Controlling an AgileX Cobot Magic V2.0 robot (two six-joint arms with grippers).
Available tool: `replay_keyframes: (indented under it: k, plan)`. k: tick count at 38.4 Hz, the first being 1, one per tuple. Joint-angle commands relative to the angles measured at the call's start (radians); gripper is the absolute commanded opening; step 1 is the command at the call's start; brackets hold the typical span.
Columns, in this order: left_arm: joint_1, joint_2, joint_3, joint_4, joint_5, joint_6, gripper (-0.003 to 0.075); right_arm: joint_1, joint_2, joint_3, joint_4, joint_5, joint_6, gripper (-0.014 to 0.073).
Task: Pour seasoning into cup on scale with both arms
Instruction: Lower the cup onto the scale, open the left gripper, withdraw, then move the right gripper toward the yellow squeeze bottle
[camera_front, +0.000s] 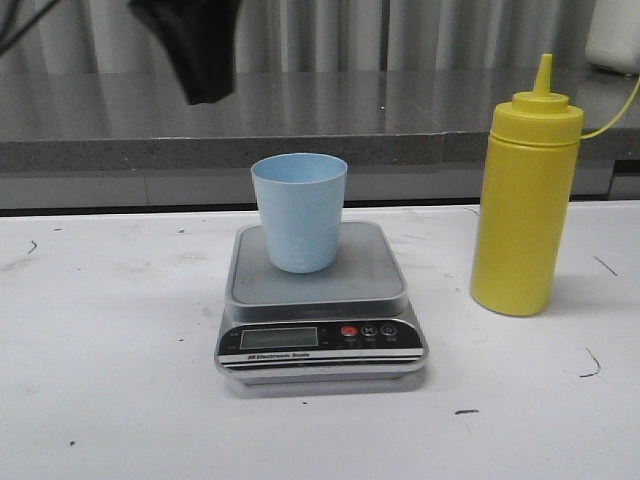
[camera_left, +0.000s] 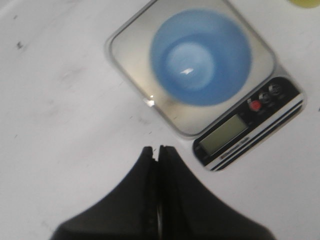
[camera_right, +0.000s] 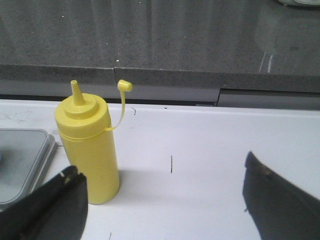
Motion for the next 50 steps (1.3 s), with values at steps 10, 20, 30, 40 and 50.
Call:
replay_keyframes:
  k: [10, 20, 30, 40, 50]
  plan:
    - [0.243, -0.416, 0.441, 0.004, -0.306, -0.039, -0.0020, -0.002, 0.010, -0.034, -0.005, -0.084, 0.001, 0.0644]
    - [0.373, -0.730, 0.764, -0.041, -0.591, -0.065, -0.0020, -0.002, 0.010, -0.034, -0.005, -0.083, 0.001, 0.0644]
    - [0.376, -1.102, 1.066, -0.069, -0.865, -0.065, -0.0020, -0.002, 0.010, -0.034, -0.005, -0.082, 0.001, 0.0644]
    - [0.376, -1.426, 1.234, -0.069, -0.927, -0.065, -0.0020, -0.002, 0.010, -0.034, -0.005, -0.077, 0.001, 0.0644]
    - [0.376, -1.569, 1.259, -0.069, -0.927, -0.065, -0.0020, -0.002, 0.045, -0.034, 0.049, -0.102, 0.001, 0.0644]
